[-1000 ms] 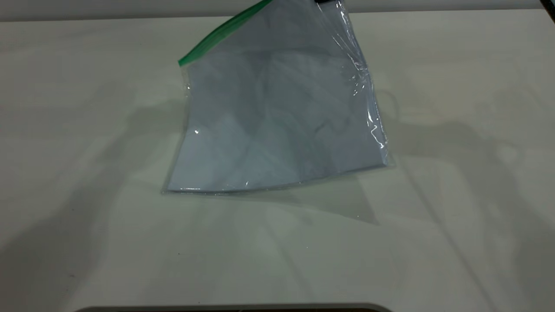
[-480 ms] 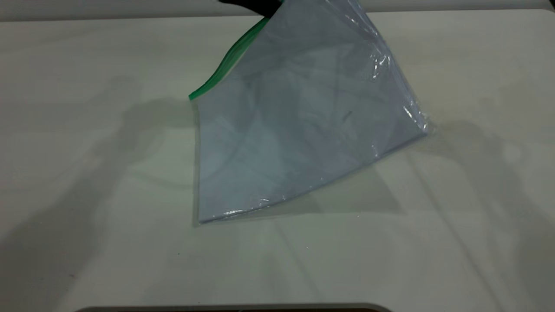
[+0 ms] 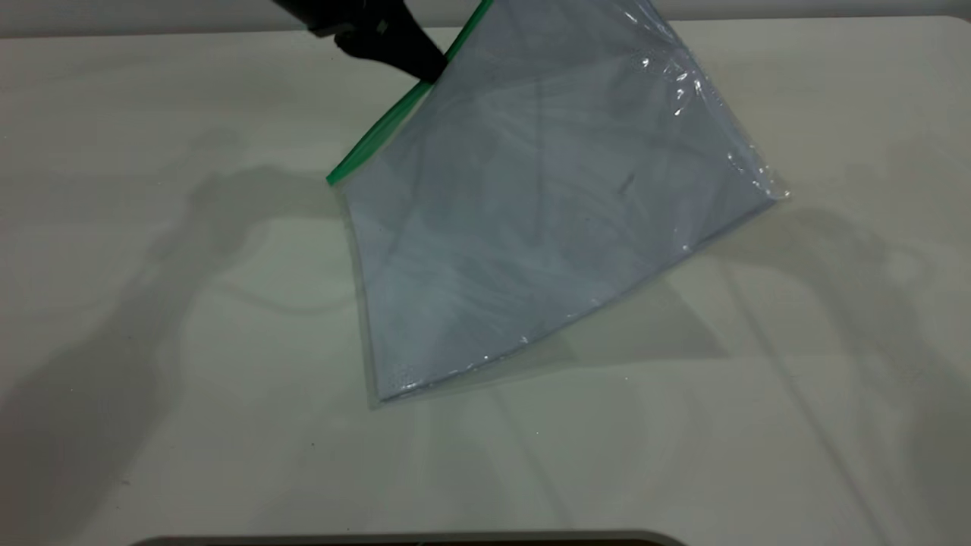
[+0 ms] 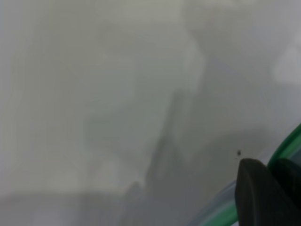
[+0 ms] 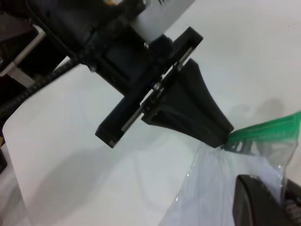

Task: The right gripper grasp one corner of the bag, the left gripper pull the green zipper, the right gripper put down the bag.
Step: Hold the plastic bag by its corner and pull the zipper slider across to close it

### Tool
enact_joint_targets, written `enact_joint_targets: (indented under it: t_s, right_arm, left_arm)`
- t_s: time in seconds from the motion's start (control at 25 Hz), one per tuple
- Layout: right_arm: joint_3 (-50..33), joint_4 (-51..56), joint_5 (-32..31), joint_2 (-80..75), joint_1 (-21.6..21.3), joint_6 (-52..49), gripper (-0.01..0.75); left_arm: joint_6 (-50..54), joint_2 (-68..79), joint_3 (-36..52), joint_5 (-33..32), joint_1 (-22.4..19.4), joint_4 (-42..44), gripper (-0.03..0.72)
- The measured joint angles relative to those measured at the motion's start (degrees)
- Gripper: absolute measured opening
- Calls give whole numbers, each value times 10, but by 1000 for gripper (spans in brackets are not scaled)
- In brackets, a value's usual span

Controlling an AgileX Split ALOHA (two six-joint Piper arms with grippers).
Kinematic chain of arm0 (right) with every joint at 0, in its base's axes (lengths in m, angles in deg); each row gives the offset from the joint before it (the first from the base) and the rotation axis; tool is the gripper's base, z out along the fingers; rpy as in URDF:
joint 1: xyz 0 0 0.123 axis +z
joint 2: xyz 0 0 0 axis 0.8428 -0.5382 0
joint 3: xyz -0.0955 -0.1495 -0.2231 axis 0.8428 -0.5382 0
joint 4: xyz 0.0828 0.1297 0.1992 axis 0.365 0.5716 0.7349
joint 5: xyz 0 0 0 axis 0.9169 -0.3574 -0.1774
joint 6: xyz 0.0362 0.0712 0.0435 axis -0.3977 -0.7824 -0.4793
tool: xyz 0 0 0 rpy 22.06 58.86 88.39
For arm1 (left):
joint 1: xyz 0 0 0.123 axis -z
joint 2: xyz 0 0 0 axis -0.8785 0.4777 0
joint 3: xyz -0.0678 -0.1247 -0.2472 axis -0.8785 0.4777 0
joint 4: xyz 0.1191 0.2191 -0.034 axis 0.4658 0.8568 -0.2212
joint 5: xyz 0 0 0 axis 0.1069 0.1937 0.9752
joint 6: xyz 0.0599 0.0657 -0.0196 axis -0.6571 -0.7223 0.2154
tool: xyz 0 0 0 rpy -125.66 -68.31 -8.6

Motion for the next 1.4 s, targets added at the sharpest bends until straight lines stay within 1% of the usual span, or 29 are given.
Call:
enact_joint_targets:
  t_s: [0.48,0.8,1.12,1.4]
  right_arm:
    - [0,14,-9,0,-8,7,34]
    - [0,20,-13,0,-8,12,34]
    - [0,32,-18,0,-8,13,37]
    - [0,33,-13,0,-8,16,37]
  left_arm:
    - [4,35,0,18,-26,37,68]
    - [55,38,0,21,-40,121,69]
    - [113,40,0,24,-67,210,72]
    - [124,40,0,24,-71,213,82]
